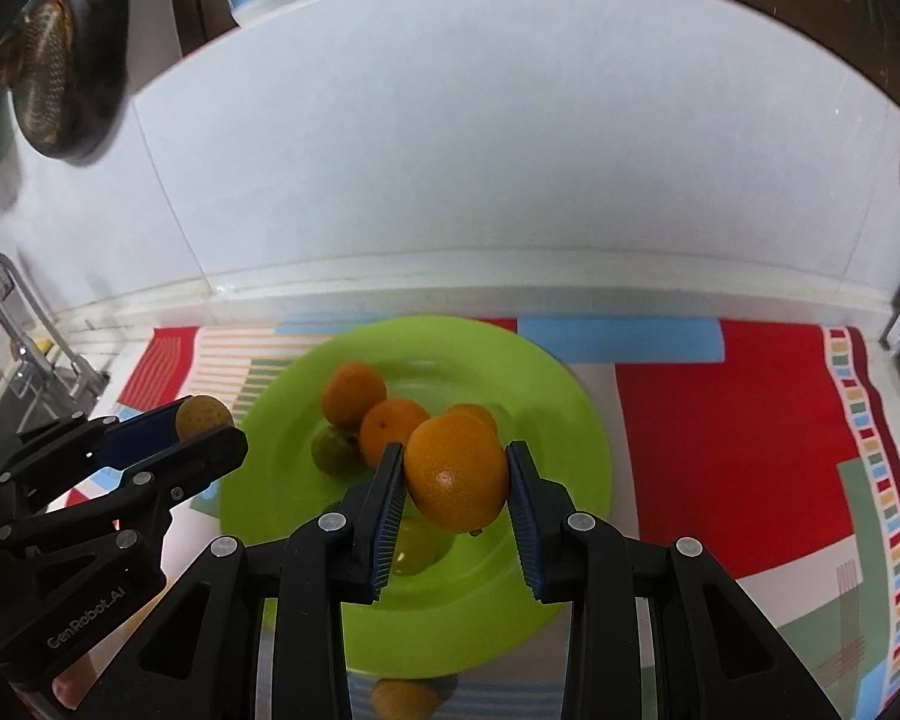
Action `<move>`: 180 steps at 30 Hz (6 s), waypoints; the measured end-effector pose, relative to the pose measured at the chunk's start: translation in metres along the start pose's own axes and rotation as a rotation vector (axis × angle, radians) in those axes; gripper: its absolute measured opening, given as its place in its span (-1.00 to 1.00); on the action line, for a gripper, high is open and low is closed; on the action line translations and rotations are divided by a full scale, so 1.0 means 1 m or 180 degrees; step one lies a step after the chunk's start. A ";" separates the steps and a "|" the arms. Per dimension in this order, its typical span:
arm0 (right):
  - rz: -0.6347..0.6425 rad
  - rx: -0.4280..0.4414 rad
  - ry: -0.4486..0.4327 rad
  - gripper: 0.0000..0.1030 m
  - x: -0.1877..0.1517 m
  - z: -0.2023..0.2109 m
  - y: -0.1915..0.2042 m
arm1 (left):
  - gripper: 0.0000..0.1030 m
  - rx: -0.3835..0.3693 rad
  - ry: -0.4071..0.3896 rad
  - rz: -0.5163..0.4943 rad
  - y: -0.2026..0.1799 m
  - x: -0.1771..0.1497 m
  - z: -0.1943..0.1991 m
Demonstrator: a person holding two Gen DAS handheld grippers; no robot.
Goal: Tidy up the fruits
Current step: 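Carry the brown fruit with the left tool onto the plate while the right tool carries the tangerine there, then open both tools to release the brown fruit and tangerine on the plate, then withdraw both tools toward the dark plum and tan fruit on the cloth, then grasp the dark plum with the left tool while the right tool grasps the tan round fruit, then carry the plum with the left tool onto the plate while the right tool carries the tan fruit there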
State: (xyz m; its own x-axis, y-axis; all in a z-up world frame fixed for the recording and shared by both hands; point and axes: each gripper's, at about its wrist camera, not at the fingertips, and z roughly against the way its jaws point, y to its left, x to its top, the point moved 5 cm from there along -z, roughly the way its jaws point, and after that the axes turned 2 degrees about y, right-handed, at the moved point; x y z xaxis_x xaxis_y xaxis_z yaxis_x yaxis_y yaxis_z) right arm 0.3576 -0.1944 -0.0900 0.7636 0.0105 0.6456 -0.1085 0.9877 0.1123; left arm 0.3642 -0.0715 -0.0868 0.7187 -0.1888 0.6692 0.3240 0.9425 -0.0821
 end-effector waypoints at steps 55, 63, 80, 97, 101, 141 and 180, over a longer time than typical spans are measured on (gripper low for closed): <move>0.0213 -0.0057 -0.0539 -0.04 -0.029 0.116 0.025 | 0.03 -0.0042 -0.0423 -0.0141 -0.023 -0.024 0.113; 0.0327 -0.0112 -0.0721 -0.04 -0.038 0.142 0.033 | 0.03 -0.0091 -0.0593 -0.0273 -0.029 -0.037 0.133; 0.0605 -0.0104 -0.0533 -0.04 -0.076 0.131 0.037 | 0.03 -0.0190 -0.0573 -0.0703 -0.050 -0.071 0.121; 0.0818 -0.0007 -0.0061 -0.04 -0.105 0.068 0.033 | -0.16 -0.0409 -0.0031 -0.0875 -0.053 -0.100 0.052; 0.0777 0.0030 0.0028 -0.05 -0.107 0.054 0.028 | -0.18 -0.0440 0.0056 -0.0831 -0.052 -0.101 0.038; 0.0685 0.0162 0.0163 -0.41 -0.110 0.036 0.029 | -0.44 -0.0495 0.0119 -0.0595 -0.051 -0.095 0.035; 0.0477 0.0039 -0.0760 -0.41 -0.049 0.143 0.038 | -0.44 -0.0375 -0.0715 -0.0409 -0.058 -0.029 0.126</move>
State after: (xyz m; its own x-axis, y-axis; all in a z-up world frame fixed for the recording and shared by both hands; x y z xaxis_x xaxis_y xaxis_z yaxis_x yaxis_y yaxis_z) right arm 0.2252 -0.1793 -0.0095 0.5670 0.1179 0.8153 -0.2179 0.9759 0.0104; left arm 0.2473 -0.0858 -0.0078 0.5169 -0.2264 0.8256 0.4824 0.8737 -0.0624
